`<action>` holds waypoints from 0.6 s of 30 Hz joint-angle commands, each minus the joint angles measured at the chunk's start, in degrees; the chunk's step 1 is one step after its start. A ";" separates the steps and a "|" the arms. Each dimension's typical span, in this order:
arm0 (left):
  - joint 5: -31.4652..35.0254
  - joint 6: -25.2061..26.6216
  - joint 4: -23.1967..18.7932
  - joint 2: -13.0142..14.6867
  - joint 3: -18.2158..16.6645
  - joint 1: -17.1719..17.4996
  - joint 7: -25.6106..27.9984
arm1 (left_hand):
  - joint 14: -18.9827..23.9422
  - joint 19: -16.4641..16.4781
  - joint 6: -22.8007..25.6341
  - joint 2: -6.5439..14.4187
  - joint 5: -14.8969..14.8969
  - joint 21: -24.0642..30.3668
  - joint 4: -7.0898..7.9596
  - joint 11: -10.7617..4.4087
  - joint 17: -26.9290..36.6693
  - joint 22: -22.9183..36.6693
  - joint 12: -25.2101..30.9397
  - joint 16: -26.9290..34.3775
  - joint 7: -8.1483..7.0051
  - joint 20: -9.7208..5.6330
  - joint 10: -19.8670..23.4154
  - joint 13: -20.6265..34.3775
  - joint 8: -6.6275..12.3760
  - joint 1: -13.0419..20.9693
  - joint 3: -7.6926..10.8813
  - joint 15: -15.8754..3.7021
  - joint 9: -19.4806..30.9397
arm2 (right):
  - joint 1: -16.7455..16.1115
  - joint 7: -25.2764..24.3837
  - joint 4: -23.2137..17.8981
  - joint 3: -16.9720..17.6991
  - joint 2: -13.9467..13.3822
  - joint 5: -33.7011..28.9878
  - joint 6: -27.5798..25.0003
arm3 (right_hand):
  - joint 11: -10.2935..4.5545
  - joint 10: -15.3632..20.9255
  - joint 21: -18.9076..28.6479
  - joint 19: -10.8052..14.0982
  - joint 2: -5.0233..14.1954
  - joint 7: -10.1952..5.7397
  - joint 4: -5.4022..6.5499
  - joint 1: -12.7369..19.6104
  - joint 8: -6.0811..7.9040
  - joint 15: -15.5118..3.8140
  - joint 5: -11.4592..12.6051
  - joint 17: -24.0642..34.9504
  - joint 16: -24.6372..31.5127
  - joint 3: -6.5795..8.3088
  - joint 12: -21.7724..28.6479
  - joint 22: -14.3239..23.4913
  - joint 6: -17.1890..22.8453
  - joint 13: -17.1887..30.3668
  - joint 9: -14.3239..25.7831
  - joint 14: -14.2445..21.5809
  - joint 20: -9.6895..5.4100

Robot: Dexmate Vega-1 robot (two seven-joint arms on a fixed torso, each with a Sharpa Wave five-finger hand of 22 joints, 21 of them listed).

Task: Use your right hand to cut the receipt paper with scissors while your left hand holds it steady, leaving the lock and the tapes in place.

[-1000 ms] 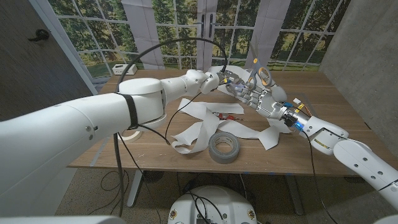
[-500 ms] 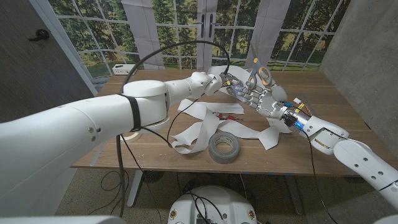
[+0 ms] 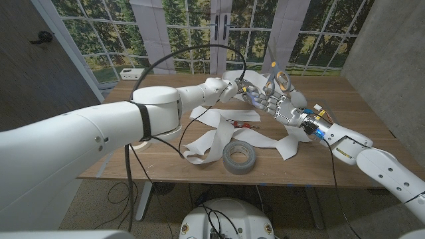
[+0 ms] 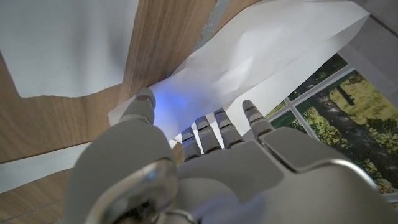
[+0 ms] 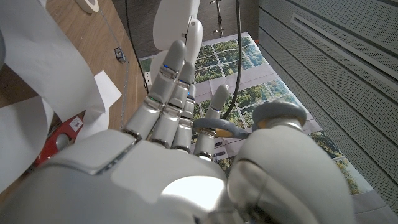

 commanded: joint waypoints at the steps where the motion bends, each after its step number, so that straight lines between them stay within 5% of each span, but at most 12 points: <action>1: 0.29 0.63 -0.01 -0.18 0.18 0.42 -0.12 | 5.86 3.80 7.36 1.33 0.21 1.61 -0.64 -0.84 1.63 0.55 1.09 2.86 0.59 0.01 0.50 1.57 2.52 0.29 0.95 -6.89 0.68 | 0.44 0.21 0.41 -0.19 0.14 0.16 -0.19 | 0.03 -0.09 -0.10 0.45 0.54 1.05 0.03 0.08 0.38 -2.42 -0.02 0.04 0.21 -0.37 0.14 0.25 0.72 0.15 0.39 -0.41 0.13; 4: 0.15 1.38 -0.01 -0.33 0.29 0.45 -0.78 | 6.00 7.07 8.10 1.44 0.14 2.96 -0.77 -0.99 2.14 0.79 1.07 3.24 0.99 1.78 -0.27 2.15 2.74 0.44 0.88 -6.63 1.07 | 0.64 0.29 0.53 -0.35 0.19 0.09 -0.21 | 0.22 -0.08 -0.17 0.49 0.60 1.10 0.03 0.08 0.46 -2.38 -0.05 0.04 0.25 -0.38 0.16 0.25 0.73 0.11 0.52 -0.38 0.16; 8: 0.00 2.12 -0.01 -0.52 0.36 0.51 -1.46 | 8.11 10.96 11.91 1.87 0.21 4.60 -1.36 -0.99 2.54 1.05 1.61 4.21 1.63 2.02 -0.33 3.21 4.25 1.64 1.49 -7.21 1.83 | 0.86 0.22 0.60 -0.50 0.23 0.13 -0.32 | 0.14 -0.17 -0.25 0.53 0.63 1.00 0.03 0.08 0.41 -2.47 -0.08 -0.01 0.23 -0.40 0.14 0.25 0.56 0.07 0.53 -0.44 0.17; 18: -0.18 2.37 -0.01 -0.59 0.40 0.71 -1.23 | 24.10 23.92 15.15 3.79 0.75 12.06 -2.48 -2.76 6.91 2.41 9.50 12.55 0.49 -6.31 11.83 9.43 5.85 11.79 5.81 -11.27 4.57 | 1.31 0.13 0.66 -0.86 0.31 0.01 -0.36 | 0.09 -0.18 -0.51 0.56 0.78 1.11 -0.05 0.20 0.38 -2.47 -0.15 -0.09 0.26 -0.40 0.19 0.26 0.80 -0.06 0.30 -0.50 0.17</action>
